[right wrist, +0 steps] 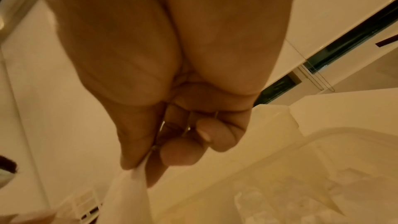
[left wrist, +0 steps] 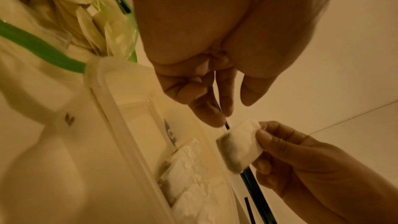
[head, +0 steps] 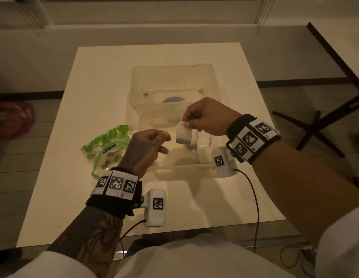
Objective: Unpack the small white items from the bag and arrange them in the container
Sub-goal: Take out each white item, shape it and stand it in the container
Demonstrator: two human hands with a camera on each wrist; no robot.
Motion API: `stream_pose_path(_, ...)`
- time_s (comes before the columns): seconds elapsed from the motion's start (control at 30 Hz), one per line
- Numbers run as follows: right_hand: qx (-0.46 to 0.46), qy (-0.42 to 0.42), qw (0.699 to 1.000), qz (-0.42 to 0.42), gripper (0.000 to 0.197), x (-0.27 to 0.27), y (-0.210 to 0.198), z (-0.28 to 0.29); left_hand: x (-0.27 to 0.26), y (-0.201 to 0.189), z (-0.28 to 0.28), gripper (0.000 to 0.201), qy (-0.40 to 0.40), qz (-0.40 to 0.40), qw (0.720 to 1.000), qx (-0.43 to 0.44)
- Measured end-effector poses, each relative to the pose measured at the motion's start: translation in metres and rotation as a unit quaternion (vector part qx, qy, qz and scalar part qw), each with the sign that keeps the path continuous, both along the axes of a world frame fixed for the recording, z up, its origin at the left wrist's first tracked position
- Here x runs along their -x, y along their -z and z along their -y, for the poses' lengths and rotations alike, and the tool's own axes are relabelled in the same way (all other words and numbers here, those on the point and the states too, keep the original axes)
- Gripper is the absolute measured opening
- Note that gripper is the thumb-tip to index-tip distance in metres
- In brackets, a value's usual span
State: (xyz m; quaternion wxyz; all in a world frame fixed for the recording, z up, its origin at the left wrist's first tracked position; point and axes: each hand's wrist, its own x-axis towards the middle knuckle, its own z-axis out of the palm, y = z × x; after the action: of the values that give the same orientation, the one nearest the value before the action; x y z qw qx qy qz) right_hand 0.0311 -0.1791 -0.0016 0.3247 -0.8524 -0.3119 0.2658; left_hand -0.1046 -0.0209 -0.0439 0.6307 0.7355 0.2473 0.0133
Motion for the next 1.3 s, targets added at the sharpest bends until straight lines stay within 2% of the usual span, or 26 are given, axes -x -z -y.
stream_pose_path(0.13,0.074,-0.005,0.997,-0.004,0.002,-0.007,0.02,-0.003,0.007,0.006,-0.014,0.016,-0.037,-0.007,0.999,-0.028)
stream_pose_path(0.27,0.153,-0.027,0.988,0.005,0.01,-0.011,0.041,-0.008,0.016,0.008,-0.026,0.016,-0.062,-0.023,0.996,-0.057)
stream_pose_path(0.43,0.24,-0.048,0.969,0.031,0.012,-0.021,0.056,-0.018,0.025,0.012,-0.034,0.021,-0.058,-0.048,0.994,-0.074)
stream_pose_path(0.6,0.285,-0.062,0.953,0.08,0.01,-0.028,0.06,-0.025,0.028,0.014,-0.036,0.023,-0.057,-0.068,0.992,-0.094)
stream_pose_path(0.73,0.327,-0.068,0.935,0.121,0.026,-0.03,0.06,-0.03,0.028,0.016,-0.037,0.022,-0.05,-0.084,0.988,-0.12)
stream_pose_path(0.8,0.338,-0.063,0.93,0.126,0.03,-0.032,0.062,-0.032,0.028,0.018,-0.037,0.022,-0.049,-0.1,0.985,-0.134)
stream_pose_path(0.97,0.311,-0.089,0.936,0.138,0.015,-0.03,0.058,-0.035,0.029,0.023,-0.04,0.022,-0.054,-0.117,0.978,-0.163)
stream_pose_path(1.1,0.282,-0.109,0.947,0.105,0.003,-0.023,0.056,-0.034,0.031,0.028,-0.043,0.022,-0.074,-0.114,0.977,-0.164)
stream_pose_path(1.2,0.311,-0.12,0.938,0.092,0.014,-0.021,0.062,-0.033,0.033,0.033,-0.048,0.021,-0.086,-0.125,0.973,-0.173)
stream_pose_path(1.3,0.332,-0.116,0.933,0.071,0.021,-0.022,0.061,-0.032,0.035,0.037,-0.05,0.022,-0.093,-0.149,0.959,-0.223)
